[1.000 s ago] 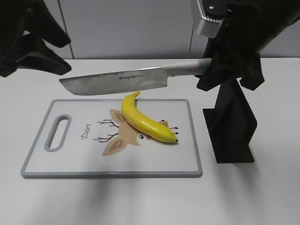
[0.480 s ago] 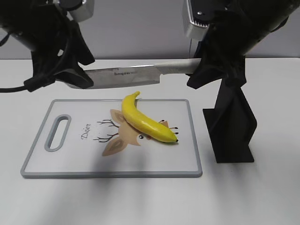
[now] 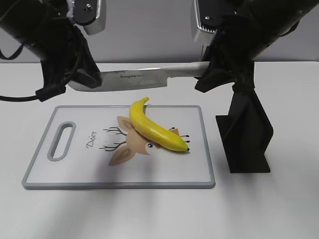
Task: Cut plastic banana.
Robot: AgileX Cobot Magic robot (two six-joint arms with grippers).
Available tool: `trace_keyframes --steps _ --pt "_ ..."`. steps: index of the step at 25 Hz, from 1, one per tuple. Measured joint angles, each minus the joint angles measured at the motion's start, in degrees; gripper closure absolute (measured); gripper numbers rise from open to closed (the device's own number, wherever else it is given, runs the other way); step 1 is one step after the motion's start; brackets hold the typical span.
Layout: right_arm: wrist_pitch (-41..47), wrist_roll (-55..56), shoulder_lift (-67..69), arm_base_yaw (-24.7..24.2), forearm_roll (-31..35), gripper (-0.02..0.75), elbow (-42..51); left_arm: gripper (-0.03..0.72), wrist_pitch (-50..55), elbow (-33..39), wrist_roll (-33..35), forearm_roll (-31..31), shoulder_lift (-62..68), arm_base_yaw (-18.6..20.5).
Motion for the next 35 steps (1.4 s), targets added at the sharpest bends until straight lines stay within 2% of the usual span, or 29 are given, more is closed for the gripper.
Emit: trace_keyframes --steps 2,5,11,21,27,35 --pt "-1.2 -0.2 0.0 0.0 0.0 0.555 0.0 0.649 -0.4 0.0 0.0 0.4 0.0 0.0" --pt "-2.5 -0.6 0.5 0.0 0.0 0.555 0.0 0.69 -1.0 0.0 0.1 1.4 0.2 0.0" --pt "-4.5 -0.8 5.5 0.0 -1.6 0.555 -0.1 0.694 -2.0 0.0 -0.1 1.9 2.3 0.0" --pt "-5.3 2.0 14.6 0.0 -9.5 0.555 -4.2 0.694 -6.1 0.0 -3.8 0.6 8.7 -0.3" --pt "-3.0 2.7 16.9 0.0 -11.9 0.554 -6.2 0.694 -6.4 0.0 -4.7 -1.6 11.9 -0.3" --pt "-4.6 3.1 24.3 -0.2 -14.3 0.554 -6.9 0.69 -7.3 -0.9 -4.7 -3.9 19.5 -0.4"
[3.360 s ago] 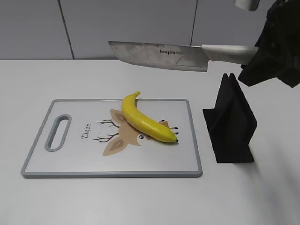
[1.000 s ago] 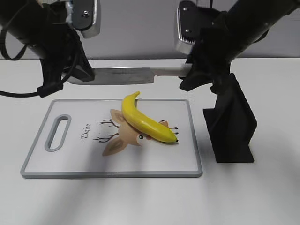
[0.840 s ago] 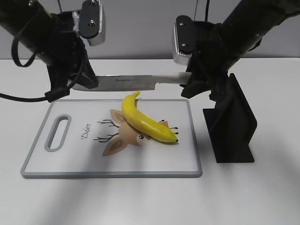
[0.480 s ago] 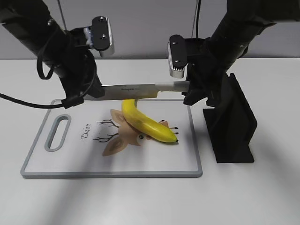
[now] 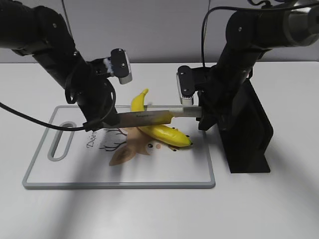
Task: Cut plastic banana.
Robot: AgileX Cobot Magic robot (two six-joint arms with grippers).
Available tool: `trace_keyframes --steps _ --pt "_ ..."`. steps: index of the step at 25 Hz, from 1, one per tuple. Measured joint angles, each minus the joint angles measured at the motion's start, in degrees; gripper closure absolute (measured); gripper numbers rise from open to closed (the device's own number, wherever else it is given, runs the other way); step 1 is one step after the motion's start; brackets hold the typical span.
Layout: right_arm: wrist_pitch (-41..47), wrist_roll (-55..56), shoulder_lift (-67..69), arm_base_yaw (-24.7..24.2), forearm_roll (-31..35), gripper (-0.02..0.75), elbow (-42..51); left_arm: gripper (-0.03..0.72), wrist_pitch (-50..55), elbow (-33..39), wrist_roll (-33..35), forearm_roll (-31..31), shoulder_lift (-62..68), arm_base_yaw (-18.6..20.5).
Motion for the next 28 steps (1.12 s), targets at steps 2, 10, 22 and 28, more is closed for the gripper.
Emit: trace_keyframes --steps 2,10,22,28 --pt "-0.2 0.0 0.0 0.0 -0.2 0.554 -0.1 0.69 0.1 -0.2 0.0 -0.2 0.3 0.1" --pt "3.7 1.1 0.4 0.0 -0.6 0.552 -2.9 0.69 0.4 -0.1 0.0 -0.4 0.0 0.2" --pt "15.5 2.2 -6.5 0.0 -0.8 0.553 -10.0 0.692 4.3 -0.7 -0.7 1.5 -10.4 -0.1" --pt "18.8 3.9 -11.1 0.4 -0.2 0.555 -10.0 0.637 6.3 -0.9 -0.9 1.6 -15.2 -0.3"
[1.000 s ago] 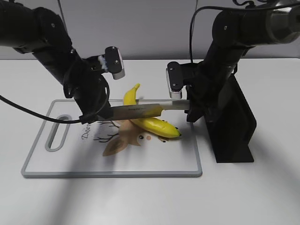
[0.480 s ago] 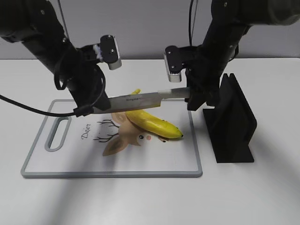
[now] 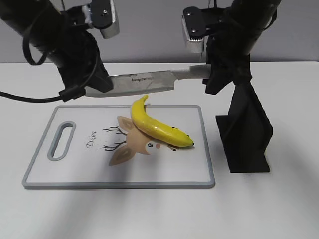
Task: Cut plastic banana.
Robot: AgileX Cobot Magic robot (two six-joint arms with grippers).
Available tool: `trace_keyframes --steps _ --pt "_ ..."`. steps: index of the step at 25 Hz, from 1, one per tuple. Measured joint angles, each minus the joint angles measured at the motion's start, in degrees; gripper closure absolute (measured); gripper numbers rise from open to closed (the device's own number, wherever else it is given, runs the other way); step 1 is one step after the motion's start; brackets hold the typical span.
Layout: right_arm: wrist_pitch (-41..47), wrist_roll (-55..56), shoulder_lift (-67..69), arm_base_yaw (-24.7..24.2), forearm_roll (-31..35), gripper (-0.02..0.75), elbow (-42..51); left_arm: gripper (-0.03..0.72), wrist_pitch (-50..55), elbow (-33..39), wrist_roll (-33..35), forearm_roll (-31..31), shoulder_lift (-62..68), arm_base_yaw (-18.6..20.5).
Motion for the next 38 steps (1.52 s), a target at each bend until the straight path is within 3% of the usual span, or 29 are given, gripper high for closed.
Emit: trace_keyframes --steps 2,8,11,15,25,34,38 --pt "0.8 0.7 -1.4 0.1 0.3 0.555 0.0 0.553 0.8 0.0 -0.2 -0.5 -1.0 0.0" --pt "2.2 1.8 -4.0 0.1 -0.5 0.555 0.0 0.201 2.1 0.0 -0.3 -3.6 -4.4 0.0" --pt "2.7 2.1 -4.5 0.1 -0.5 0.555 0.0 0.127 2.2 0.0 -1.9 -4.1 -6.0 0.0" --pt "2.7 4.4 -4.9 0.1 -0.6 0.555 0.1 0.106 1.9 -1.3 -8.1 -2.9 -7.5 0.0" --pt "2.9 15.0 -10.7 0.1 -1.2 0.556 5.0 0.103 3.1 -5.5 -32.6 11.8 -8.7 0.0" --pt "3.1 26.6 -18.0 0.1 -1.6 0.556 11.0 0.103 6.7 -5.5 -49.1 22.1 -11.9 0.0" --pt "2.1 32.5 -21.8 0.1 -1.7 0.556 14.1 0.103 11.2 -5.5 -56.9 23.7 -14.1 0.6"
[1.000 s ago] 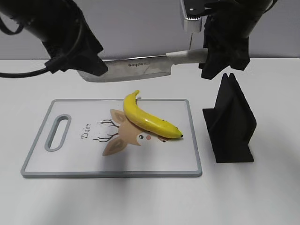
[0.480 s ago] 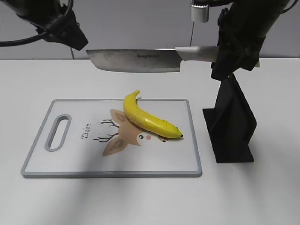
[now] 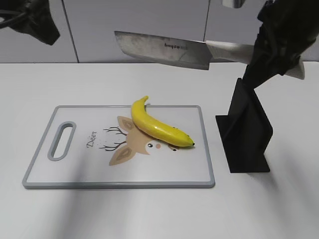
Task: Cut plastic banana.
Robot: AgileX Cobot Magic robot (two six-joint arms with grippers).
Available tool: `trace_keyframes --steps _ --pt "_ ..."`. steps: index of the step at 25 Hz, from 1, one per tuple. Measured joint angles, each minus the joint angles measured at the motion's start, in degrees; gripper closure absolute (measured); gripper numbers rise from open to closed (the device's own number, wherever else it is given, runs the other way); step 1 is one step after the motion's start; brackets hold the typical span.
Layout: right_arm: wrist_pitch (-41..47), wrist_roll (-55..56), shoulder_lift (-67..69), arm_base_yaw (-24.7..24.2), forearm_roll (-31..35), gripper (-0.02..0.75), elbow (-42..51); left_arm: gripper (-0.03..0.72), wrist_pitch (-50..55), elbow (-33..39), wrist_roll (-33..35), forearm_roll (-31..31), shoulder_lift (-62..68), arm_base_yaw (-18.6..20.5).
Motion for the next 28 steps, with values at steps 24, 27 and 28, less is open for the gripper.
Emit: trace_keyframes --steps 24,27,28 --pt "-14.7 35.0 -16.7 0.0 -4.6 0.556 18.7 0.145 1.9 30.5 -14.5 8.1 -34.9 0.7" --pt "-16.0 37.9 -16.7 0.0 -6.6 0.556 18.7 0.145 1.8 36.0 -14.5 8.0 -42.1 0.7" --pt "-16.6 39.2 -16.7 0.0 -7.0 0.556 18.7 0.145 1.5 37.4 -14.5 7.8 -44.2 0.7"
